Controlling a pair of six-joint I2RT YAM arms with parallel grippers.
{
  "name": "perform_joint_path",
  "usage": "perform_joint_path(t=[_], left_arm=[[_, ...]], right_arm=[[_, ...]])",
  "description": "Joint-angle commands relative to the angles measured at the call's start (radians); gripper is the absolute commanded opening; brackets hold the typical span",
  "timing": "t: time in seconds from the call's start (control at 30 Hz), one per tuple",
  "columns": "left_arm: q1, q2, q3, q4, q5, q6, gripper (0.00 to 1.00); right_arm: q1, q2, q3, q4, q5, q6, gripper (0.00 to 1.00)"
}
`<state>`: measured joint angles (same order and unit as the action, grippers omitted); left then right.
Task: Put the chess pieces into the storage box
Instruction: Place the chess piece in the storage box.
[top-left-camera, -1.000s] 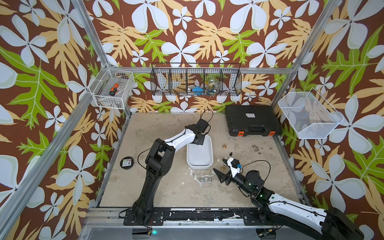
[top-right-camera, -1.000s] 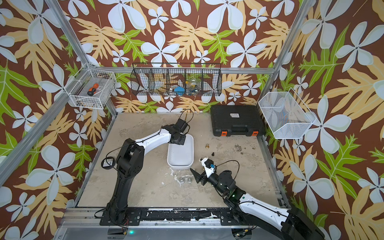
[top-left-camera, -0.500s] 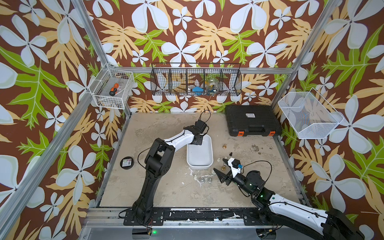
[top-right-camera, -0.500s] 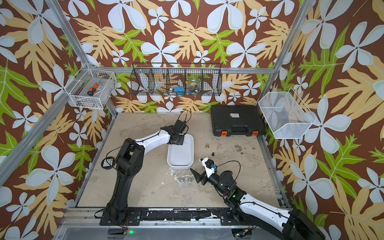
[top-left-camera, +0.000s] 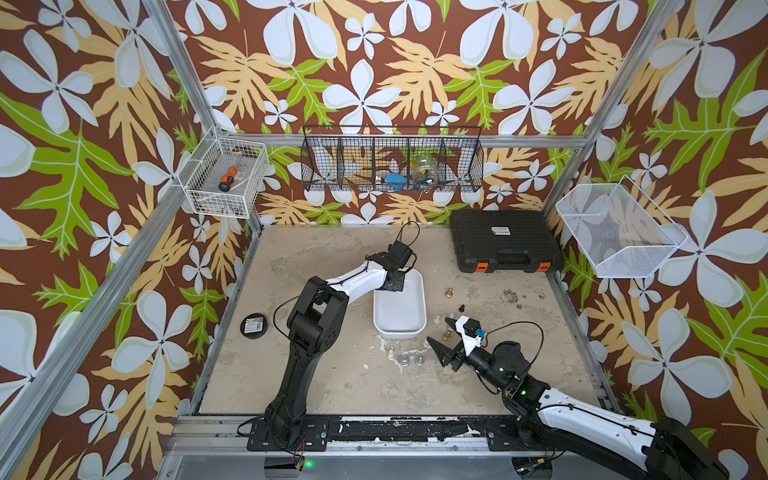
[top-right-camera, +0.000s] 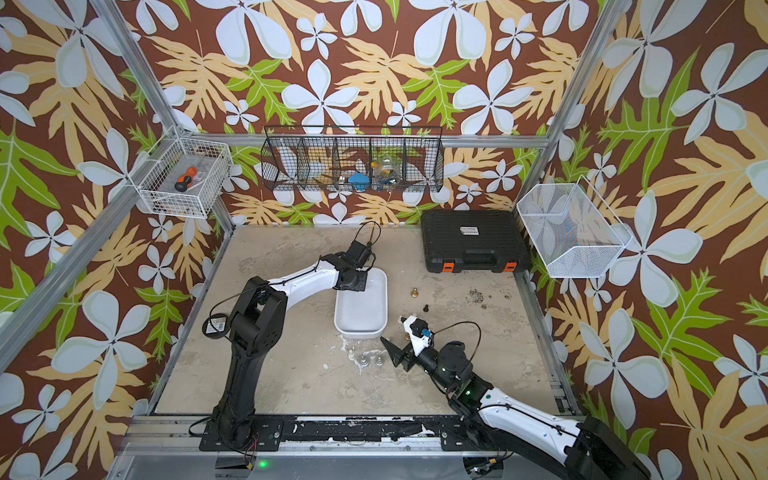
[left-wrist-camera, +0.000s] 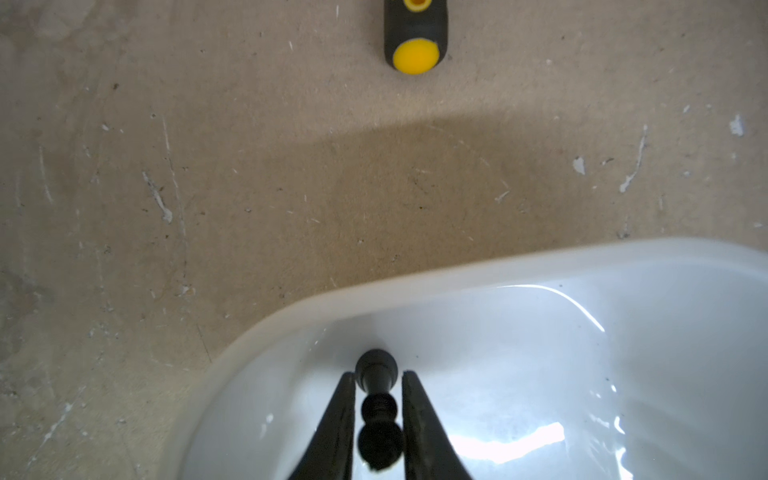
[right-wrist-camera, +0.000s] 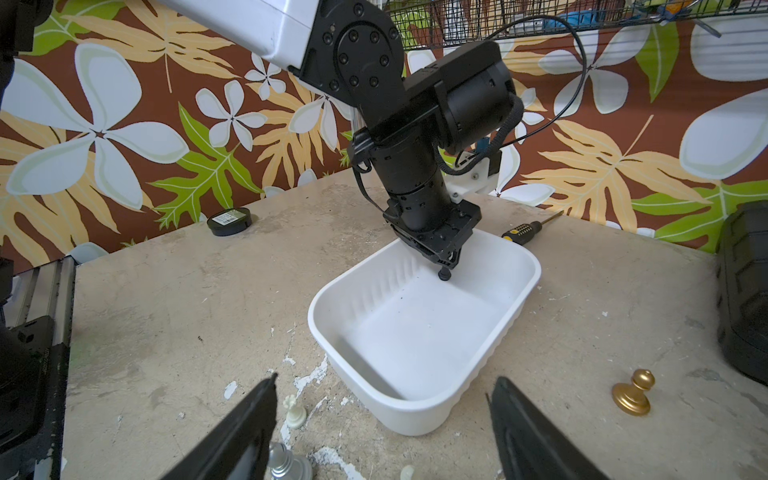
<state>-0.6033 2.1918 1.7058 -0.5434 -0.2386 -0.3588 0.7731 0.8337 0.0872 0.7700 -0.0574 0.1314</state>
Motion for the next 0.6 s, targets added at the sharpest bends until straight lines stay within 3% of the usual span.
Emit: perform_joint_path(t=[0.0, 0.3, 0.57], left_arm=[[0.000, -0.009, 0.000, 0.000, 0.012, -0.003, 0.24], [-0.001, -0.047, 0.001, -0.001, 0.017, -0.009, 0.34], [-0.025, -0.294, -0.150, 0.069, -0.005, -0.039, 0.40]], right_arm=[[0.002, 0.004, 0.003, 0.019, -0.013, 0.005, 0.81], [0.002, 0.010, 0.006, 0.018, -0.013, 0.005, 0.81], [0.002, 0.004, 0.002, 0.020, -0.004, 0.005, 0.81]])
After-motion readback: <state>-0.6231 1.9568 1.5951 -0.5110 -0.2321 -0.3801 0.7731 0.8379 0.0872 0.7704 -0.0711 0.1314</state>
